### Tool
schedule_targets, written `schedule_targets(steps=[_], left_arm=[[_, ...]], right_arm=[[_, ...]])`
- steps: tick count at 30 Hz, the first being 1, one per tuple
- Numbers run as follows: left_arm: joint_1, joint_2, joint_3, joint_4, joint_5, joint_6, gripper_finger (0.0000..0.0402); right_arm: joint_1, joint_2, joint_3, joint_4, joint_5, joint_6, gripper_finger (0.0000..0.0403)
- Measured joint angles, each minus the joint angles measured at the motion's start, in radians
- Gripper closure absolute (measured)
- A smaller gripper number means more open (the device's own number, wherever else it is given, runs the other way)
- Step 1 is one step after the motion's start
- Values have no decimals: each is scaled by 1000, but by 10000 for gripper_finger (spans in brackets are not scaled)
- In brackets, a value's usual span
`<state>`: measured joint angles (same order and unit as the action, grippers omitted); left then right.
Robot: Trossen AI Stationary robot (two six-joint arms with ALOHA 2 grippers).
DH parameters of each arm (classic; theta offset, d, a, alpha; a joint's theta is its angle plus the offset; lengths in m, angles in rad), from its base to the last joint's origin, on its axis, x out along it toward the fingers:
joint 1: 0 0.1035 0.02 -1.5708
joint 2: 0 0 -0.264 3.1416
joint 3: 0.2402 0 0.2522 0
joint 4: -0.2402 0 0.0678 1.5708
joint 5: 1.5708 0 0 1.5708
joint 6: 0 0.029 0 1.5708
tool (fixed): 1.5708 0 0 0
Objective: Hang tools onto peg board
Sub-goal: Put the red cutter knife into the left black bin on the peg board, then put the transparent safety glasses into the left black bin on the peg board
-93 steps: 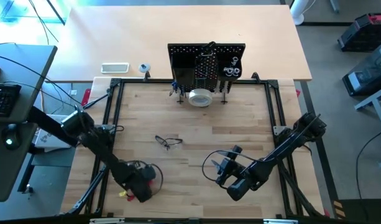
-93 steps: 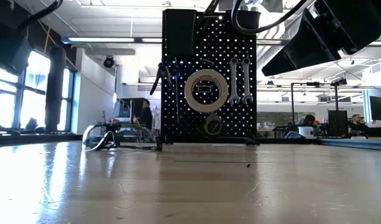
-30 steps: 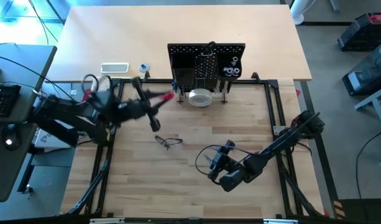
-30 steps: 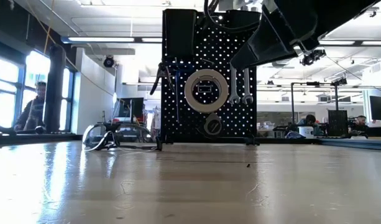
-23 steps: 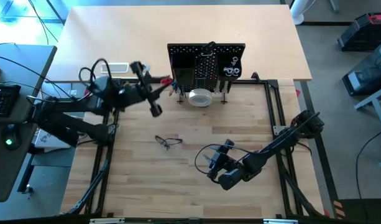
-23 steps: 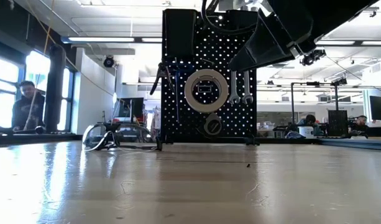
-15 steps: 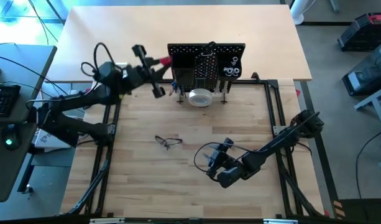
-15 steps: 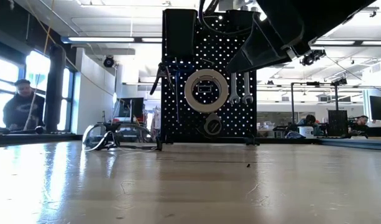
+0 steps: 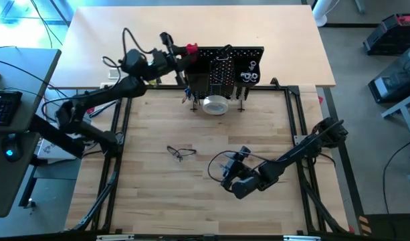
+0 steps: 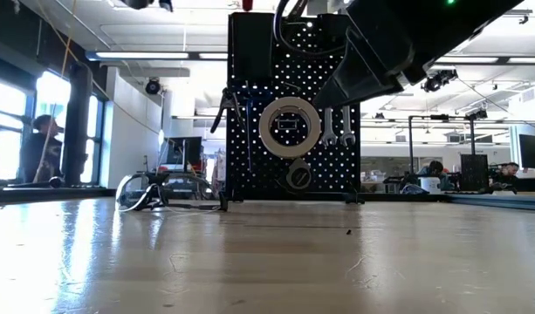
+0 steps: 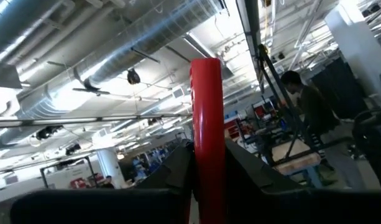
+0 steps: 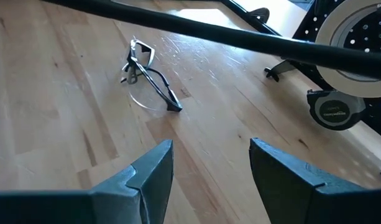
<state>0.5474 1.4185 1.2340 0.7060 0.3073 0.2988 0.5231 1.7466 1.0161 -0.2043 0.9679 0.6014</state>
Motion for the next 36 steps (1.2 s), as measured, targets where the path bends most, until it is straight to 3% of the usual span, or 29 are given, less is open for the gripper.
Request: schedule_targets(steps=[23, 36], left_arm=[[22, 39, 19, -214, 4, 5, 345], [14, -28, 19, -370, -90, 37, 303]], right_arm=[[-3, 0, 0, -43, -11, 11, 199], [-3, 0, 0, -47, -16, 11, 199]])
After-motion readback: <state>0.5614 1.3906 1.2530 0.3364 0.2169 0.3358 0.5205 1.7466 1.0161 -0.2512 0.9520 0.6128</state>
